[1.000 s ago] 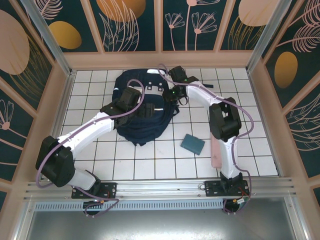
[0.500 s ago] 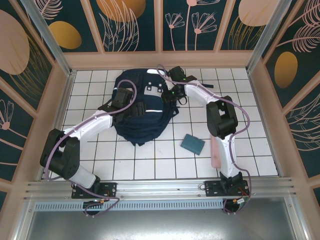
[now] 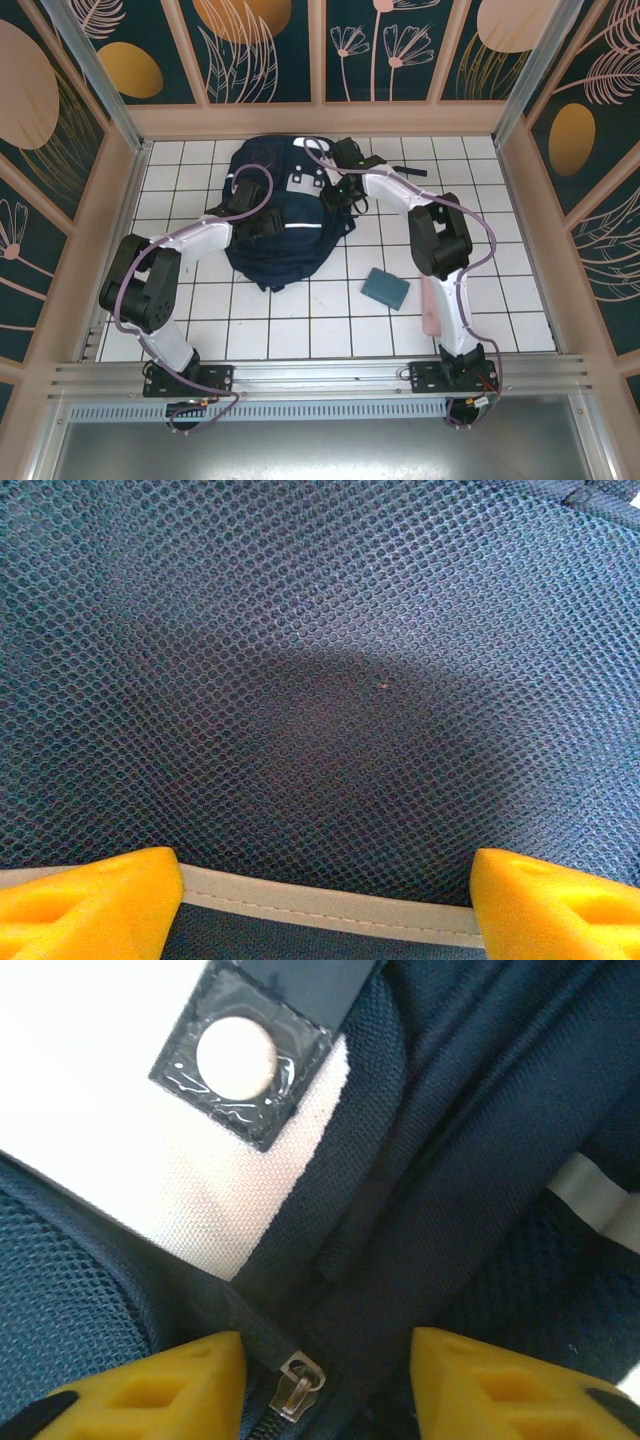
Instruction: Pack the student bag
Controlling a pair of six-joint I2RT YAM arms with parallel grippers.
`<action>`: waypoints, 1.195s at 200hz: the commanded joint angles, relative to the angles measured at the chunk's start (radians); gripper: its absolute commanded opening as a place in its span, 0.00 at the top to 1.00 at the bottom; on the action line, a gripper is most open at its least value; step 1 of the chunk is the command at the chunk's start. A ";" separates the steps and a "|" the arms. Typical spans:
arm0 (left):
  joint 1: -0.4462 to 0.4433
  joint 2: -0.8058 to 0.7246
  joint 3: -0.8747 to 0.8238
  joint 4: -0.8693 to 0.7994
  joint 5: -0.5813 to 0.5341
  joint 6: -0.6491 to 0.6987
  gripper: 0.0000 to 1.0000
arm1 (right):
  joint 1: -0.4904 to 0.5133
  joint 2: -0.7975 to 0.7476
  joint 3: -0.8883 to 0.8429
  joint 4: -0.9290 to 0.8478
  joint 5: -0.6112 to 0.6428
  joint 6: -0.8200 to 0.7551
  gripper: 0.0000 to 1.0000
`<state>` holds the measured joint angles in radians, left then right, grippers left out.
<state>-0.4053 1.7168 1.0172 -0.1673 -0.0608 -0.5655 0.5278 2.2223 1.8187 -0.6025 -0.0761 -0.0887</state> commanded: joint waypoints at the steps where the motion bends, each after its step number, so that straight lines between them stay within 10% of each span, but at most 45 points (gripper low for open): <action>1: 0.016 0.053 -0.035 -0.041 -0.004 -0.031 0.23 | 0.009 -0.023 0.018 0.011 0.243 0.075 0.58; 49: 0.017 0.055 -0.033 -0.041 0.008 -0.022 0.23 | 0.006 -0.173 -0.100 0.078 0.398 0.203 0.65; 124: 0.017 0.046 -0.010 -0.055 0.011 -0.007 0.24 | 0.013 -0.170 -0.139 0.072 -0.075 0.044 0.56; 203: 0.017 0.053 -0.019 -0.064 -0.010 -0.011 0.27 | -0.003 -0.020 0.008 -0.048 -0.058 -0.062 0.74; 239: 0.017 0.066 -0.020 -0.070 -0.021 -0.008 0.27 | -0.004 -0.009 0.007 -0.050 -0.016 -0.099 0.58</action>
<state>-0.3996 1.7275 1.0172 -0.1532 -0.0635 -0.5732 0.5251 2.1918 1.7950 -0.6102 -0.1265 -0.1356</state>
